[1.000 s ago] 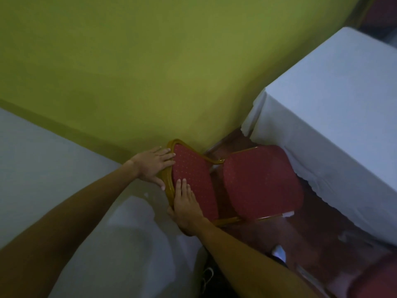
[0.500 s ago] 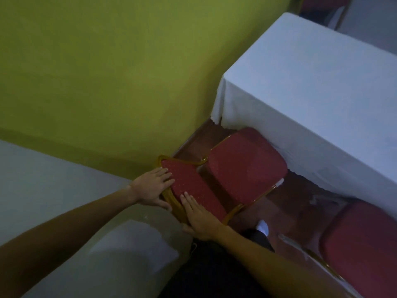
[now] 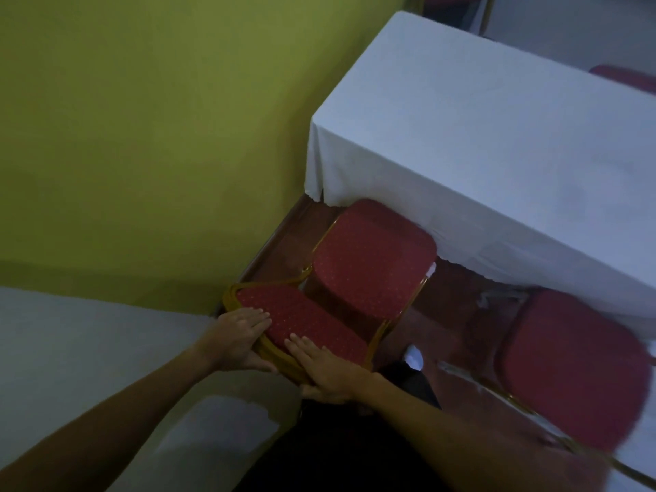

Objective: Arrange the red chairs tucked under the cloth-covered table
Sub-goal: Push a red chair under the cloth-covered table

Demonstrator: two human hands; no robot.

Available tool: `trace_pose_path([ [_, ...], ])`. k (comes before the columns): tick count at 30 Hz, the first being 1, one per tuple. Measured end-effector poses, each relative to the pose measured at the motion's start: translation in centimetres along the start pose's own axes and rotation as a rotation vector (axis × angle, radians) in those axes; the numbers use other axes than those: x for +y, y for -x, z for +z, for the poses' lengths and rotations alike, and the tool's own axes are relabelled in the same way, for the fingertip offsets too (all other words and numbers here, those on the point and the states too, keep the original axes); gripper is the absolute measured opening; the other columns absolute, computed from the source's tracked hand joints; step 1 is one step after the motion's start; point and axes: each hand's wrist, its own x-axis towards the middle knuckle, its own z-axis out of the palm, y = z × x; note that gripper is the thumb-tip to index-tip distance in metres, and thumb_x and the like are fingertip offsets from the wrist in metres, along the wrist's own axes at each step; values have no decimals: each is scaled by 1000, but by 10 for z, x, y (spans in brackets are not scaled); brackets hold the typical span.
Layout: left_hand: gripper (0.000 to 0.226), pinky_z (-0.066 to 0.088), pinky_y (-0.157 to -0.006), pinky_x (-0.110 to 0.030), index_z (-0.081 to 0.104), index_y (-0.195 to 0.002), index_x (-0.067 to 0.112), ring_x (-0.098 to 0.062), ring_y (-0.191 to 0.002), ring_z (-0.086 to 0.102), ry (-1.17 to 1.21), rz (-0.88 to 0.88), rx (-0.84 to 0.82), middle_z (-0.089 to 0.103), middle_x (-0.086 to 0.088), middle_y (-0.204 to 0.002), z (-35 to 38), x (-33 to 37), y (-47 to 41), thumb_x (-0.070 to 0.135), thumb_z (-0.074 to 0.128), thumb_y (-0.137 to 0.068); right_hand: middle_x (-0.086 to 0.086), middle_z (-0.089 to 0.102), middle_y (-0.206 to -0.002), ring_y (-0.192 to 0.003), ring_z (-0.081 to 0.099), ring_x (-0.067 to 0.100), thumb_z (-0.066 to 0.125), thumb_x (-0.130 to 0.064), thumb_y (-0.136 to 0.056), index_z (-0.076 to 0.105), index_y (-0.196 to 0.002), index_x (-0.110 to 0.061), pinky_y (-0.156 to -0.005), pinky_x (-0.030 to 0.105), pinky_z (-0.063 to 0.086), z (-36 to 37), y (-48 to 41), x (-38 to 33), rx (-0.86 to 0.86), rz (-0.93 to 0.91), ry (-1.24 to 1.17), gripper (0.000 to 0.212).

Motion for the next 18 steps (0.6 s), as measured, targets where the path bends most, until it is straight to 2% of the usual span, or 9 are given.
trace_pose_path([
  [6, 107, 54, -90, -40, 72, -112, 5, -24, -105, 68, -8, -93, -30, 72, -9, -113, -4, 15, -3, 94, 29, -71, 0, -13, -166, -152, -7, 22, 47, -41, -102, -12, -157, -24, -121, 54, 6, -3, 10, 14, 52, -23, -37, 82],
  [8, 107, 53, -91, -41, 71, -115, 5, -25, -107, 68, -11, -103, -49, 71, -9, -115, -8, 16, -6, 94, 30, -72, 2, -10, -166, -153, -5, 22, 39, -55, -101, -9, -158, -23, -123, 51, 7, 1, 14, 20, 83, -27, -65, 81],
  [11, 109, 50, -96, -43, 67, -122, 5, -26, -114, 64, -30, -135, -79, 68, -10, -122, -6, 20, -7, 94, 31, -71, 5, -6, -167, -153, -3, 21, 19, -74, -90, -3, -159, -17, -124, 46, 4, 12, 19, 26, 153, -11, -131, 92],
  [13, 112, 42, -105, -42, 62, -129, 4, -27, -122, 59, 1, -162, -114, 64, -11, -130, -5, 21, -7, 95, 32, -70, 5, -4, -167, -153, -3, 20, 13, -78, -86, -1, -159, -17, -123, 43, 2, 21, 18, 29, 193, 0, -179, 97],
  [15, 114, 30, -113, -36, 55, -136, 5, -25, -131, 51, 2, -168, -78, 58, -11, -138, -4, 21, -6, 95, 32, -70, 5, -2, -167, -153, -2, 20, 13, -77, -86, 2, -159, -16, -123, 44, 2, 29, 16, 31, 231, 2, -192, 96],
  [18, 119, 11, -119, -34, 44, -146, 9, -22, -143, 33, 66, -186, -88, 43, -7, -151, -7, 23, -5, 96, 29, -67, 8, 3, -167, -153, 1, 21, 13, -75, -88, 6, -159, -14, -123, 43, 4, 34, 14, 30, 272, -11, -178, 94],
])
